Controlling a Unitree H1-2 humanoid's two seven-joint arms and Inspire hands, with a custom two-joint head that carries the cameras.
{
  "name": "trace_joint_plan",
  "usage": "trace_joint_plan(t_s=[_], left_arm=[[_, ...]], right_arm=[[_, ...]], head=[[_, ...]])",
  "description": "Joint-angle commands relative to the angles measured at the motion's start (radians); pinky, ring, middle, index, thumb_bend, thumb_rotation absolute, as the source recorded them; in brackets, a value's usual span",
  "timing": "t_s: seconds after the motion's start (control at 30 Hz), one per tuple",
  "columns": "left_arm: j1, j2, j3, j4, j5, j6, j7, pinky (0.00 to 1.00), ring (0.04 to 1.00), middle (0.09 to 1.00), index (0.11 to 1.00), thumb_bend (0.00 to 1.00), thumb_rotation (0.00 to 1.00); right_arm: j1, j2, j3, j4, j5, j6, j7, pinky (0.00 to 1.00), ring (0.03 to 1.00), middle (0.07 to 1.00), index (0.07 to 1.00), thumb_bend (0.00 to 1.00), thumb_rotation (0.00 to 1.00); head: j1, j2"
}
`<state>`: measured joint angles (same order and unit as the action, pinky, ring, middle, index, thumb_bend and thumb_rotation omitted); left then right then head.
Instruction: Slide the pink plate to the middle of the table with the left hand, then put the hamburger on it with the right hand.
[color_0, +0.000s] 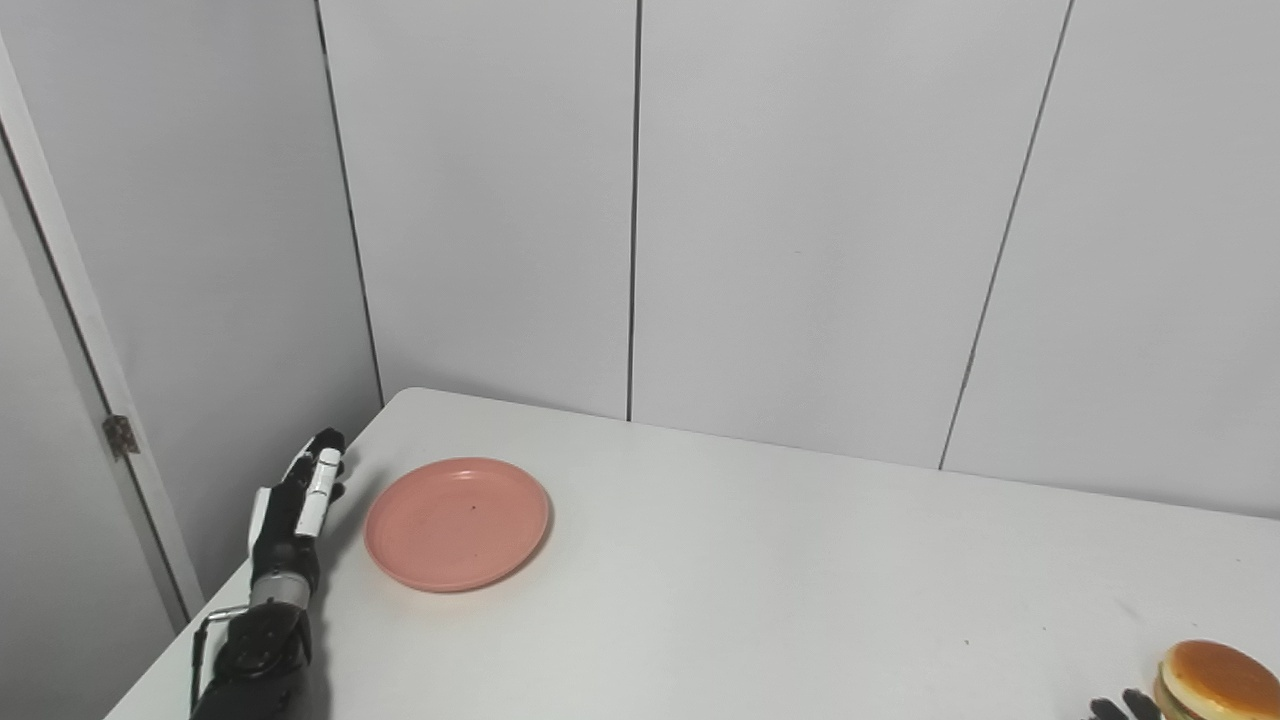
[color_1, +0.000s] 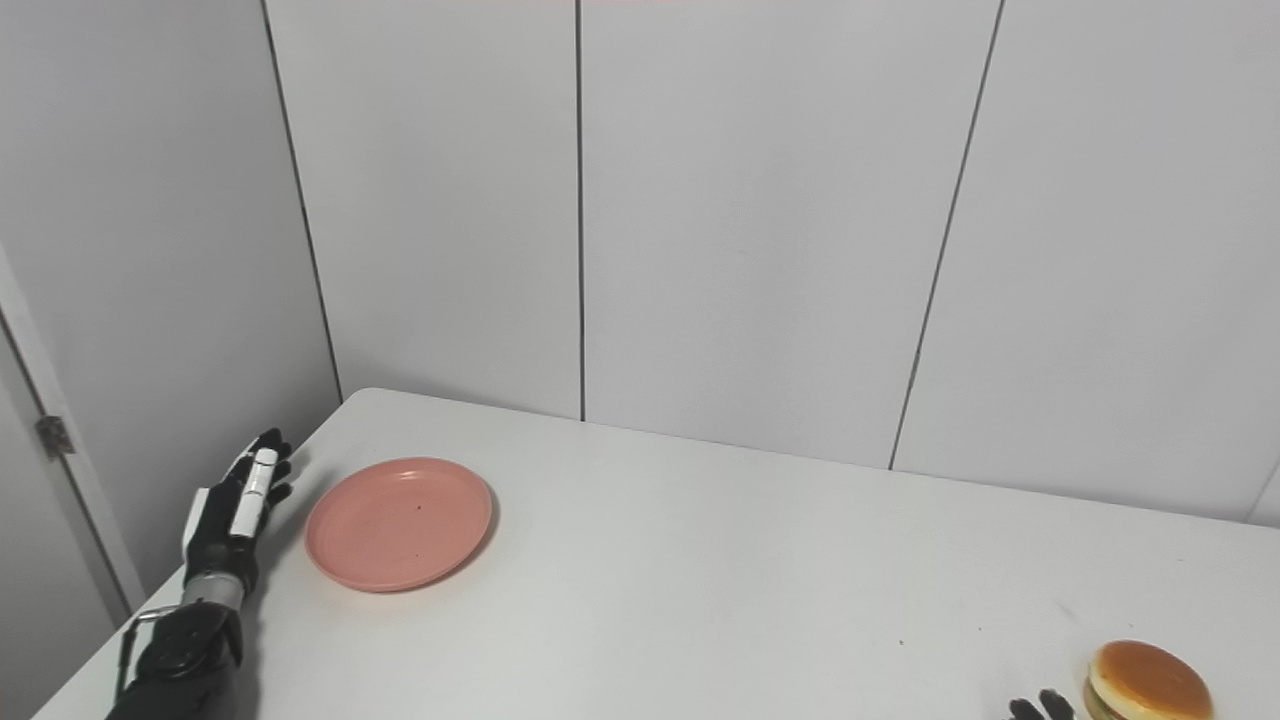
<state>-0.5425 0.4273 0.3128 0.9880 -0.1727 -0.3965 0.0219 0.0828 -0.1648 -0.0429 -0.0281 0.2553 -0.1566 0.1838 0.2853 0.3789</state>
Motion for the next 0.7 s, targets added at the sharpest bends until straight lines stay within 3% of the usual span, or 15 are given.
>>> trace_joint_plan(t_s=[0.0,0.1,0.53,0.67], left_arm=[[-0.035,0.004,-0.014,-0.017,0.000,-0.026,-0.020,0.88,0.912,0.901,0.885,0.72,0.88],[-0.035,-0.005,-0.031,-0.024,0.002,-0.025,-0.022,0.88,0.907,0.891,0.872,0.76,0.87],[-0.023,-0.046,-0.075,-0.108,0.006,0.070,-0.013,0.83,0.891,0.876,0.840,0.72,0.88],[-0.022,-0.053,-0.082,-0.122,0.002,0.088,-0.023,0.83,0.891,0.879,0.844,0.75,0.87]], right_arm=[[0.041,0.007,0.024,0.026,-0.016,0.089,0.005,0.96,0.935,0.929,0.971,0.90,1.00],[0.044,0.006,0.029,0.020,-0.022,0.089,0.001,0.95,0.931,0.927,0.968,0.91,1.00],[0.048,0.002,0.040,0.011,-0.058,0.070,-0.005,0.91,0.913,0.917,0.961,0.91,1.00],[0.047,-0.003,0.045,0.015,-0.073,0.060,-0.007,0.89,0.898,0.909,0.954,0.93,1.00]], head=[[-0.004,0.005],[-0.007,0.008],[-0.005,0.015],[-0.005,0.017]])
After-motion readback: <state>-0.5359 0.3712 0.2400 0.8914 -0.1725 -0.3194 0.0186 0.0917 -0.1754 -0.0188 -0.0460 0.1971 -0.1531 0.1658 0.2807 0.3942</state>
